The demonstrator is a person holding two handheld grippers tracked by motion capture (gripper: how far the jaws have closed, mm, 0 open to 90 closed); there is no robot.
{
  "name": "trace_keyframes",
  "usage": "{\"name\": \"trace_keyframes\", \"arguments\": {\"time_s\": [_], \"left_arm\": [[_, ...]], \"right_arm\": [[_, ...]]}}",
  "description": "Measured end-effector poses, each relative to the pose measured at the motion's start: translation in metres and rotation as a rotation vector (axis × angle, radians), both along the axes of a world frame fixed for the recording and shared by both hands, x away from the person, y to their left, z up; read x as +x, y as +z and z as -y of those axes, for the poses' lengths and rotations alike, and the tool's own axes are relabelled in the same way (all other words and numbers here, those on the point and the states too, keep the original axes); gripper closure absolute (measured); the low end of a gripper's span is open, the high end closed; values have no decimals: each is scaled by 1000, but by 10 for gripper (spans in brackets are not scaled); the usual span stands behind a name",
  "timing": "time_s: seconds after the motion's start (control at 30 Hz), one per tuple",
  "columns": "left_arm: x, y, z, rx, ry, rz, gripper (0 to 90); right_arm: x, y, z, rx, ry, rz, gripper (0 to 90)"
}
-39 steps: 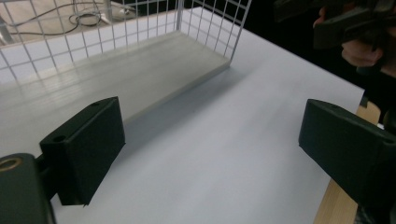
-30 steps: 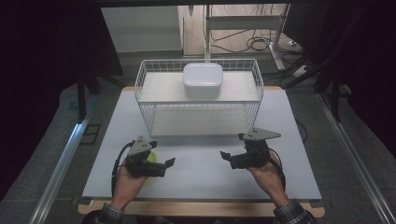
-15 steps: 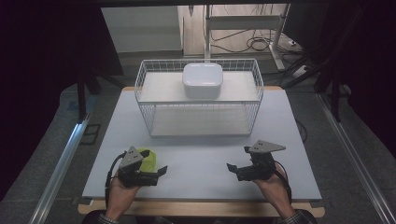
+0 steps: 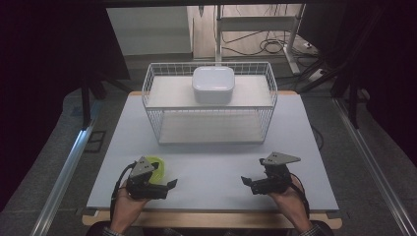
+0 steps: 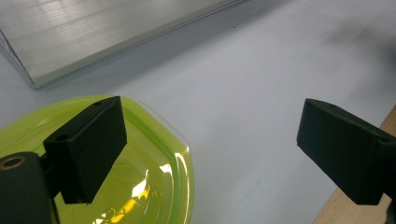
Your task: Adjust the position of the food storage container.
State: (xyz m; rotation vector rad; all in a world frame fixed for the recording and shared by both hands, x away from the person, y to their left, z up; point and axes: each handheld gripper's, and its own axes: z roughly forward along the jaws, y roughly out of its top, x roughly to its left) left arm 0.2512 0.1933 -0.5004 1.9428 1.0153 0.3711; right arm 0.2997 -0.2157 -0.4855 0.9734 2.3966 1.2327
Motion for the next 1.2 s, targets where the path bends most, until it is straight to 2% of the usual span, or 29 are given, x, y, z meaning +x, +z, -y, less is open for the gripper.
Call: {"name": "trace_keyframes", "arguments": {"time_s": [0.07,0.17,0.23,0.3,0.37,0.4,0.43,0.47,0.67,0.8,1.0,1.2], "left_arm": [[0,2,-3,-6,18,-4,121],[-2,6,-10,17,38,16,219],[-3,7,-16,28,40,23,342],[-3,6,-25,12,49,13,533],[-1,6,-33,-5,69,-5,675],[-1,6,-40,-20,82,-15,833],[-1,7,-44,-25,93,-21,833],[-1,7,-50,-30,111,-30,882],[-7,5,-74,12,213,-30,900],[-11,1,-90,6,285,-30,900],[-9,-6,-97,35,334,-64,900],[-6,-12,-93,74,341,-89,899]], "right_arm": [[0,-1,0,-2,-3,-3,51],[1,-1,0,-5,-8,-6,52],[1,-1,0,-6,-7,-6,53],[1,-2,0,-10,-7,-6,55],[1,-2,0,-15,-8,-7,57],[1,-3,0,-18,-10,-13,61],[1,-3,0,-18,-10,-13,61],[1,-3,0,-19,-9,-14,61],[2,-4,-1,-29,-10,-17,64],[2,-5,-2,-40,-9,-17,65],[1,-5,-3,-48,-7,-18,66],[2,-7,-4,-60,-6,-20,67]]}}
